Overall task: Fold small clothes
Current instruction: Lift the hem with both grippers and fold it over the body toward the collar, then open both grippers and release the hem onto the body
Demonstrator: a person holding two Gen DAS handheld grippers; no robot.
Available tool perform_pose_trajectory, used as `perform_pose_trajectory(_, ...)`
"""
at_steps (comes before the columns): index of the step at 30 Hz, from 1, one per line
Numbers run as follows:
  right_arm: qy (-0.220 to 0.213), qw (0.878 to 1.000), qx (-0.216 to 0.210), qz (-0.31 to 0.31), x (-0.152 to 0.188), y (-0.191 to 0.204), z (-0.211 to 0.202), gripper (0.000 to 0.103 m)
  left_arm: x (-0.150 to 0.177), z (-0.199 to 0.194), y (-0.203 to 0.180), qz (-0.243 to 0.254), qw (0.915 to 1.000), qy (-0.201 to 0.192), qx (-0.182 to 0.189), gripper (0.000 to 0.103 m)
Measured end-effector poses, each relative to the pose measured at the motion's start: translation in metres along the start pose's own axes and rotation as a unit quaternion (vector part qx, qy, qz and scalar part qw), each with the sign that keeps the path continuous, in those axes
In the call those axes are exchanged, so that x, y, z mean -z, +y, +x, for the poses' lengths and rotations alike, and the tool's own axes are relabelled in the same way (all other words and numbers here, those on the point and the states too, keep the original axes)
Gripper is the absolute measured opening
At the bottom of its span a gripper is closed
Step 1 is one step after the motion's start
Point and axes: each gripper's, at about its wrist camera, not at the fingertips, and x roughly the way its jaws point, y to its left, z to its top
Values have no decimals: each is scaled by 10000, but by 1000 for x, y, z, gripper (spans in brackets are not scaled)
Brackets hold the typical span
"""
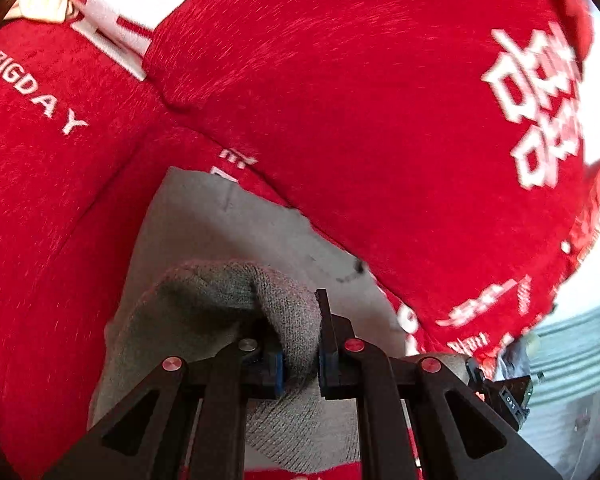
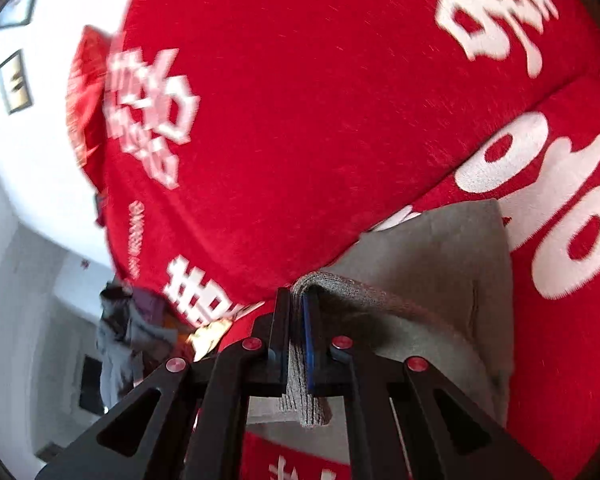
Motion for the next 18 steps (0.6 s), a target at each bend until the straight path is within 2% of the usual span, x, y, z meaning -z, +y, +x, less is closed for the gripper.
perform_pose_trajectory(3, 85, 9987, 496, 54, -15, -12, 35, 6, -11, 35, 15, -227, 9993, 154, -271, 13)
perform_pose_trajectory(5, 114, 9958, 878, 226, -20, -24, 55, 11, -13, 54, 30, -500, 9971, 322, -483, 13)
perform_pose_trajectory(6, 155, 9946, 967, 354, -21, -31, 61, 11, -14, 62, 40, -689, 9954, 469, -465, 13)
perform_pose_trajectory(7, 228, 9920, 1136, 508, -21, -38, 67, 20, -14, 65, 49, -883, 9937, 562, -394, 13)
perform_pose_trajectory(8, 313, 9892, 1274, 651, -21, -44, 73, 38, -14, 64, 55, -1014, 9926, 604, -270, 18)
perform_pose_trajectory(9, 389, 9869, 1337, 808, -20, -50, 75, 50, -15, 60, 60, -1136, 9915, 636, -41, 31)
perform_pose_trajectory(10, 390, 9858, 1336, 935, -17, -55, 73, 73, -17, 54, 63, -1220, 9904, 632, 121, 43)
perform_pose_trajectory(11, 296, 9861, 1303, 989, -14, -57, 67, 79, -18, 46, 65, -1271, 9900, 565, 224, 61)
perform_pose_trajectory(12, 191, 9870, 1256, 980, -12, -57, 60, 79, -20, 34, 65, -1294, 9904, 414, 270, 86)
perform_pose_trajectory(13, 96, 9881, 1217, 934, -10, -54, 51, 79, -22, 21, 64, -1298, 9910, 245, 225, 100)
perform_pose_trajectory(15, 12, 9901, 1211, 713, -5, -46, 33, 79, -22, -8, 63, -1191, 9919, -72, 425, 101)
perform_pose_trajectory(16, 30, 9914, 1215, 489, -1, -38, 25, 80, -22, -19, 61, -1055, 9930, -111, 519, 101)
perform_pose_trajectory(17, 129, 9913, 1297, 202, 3, -29, 20, 80, -19, -29, 57, -849, 9951, -128, 500, 101)
perform_pose_trajectory(18, 370, 9864, 1577, -284, 10, -16, 18, 80, -13, -36, 49, -515, 9980, -95, 354, 101)
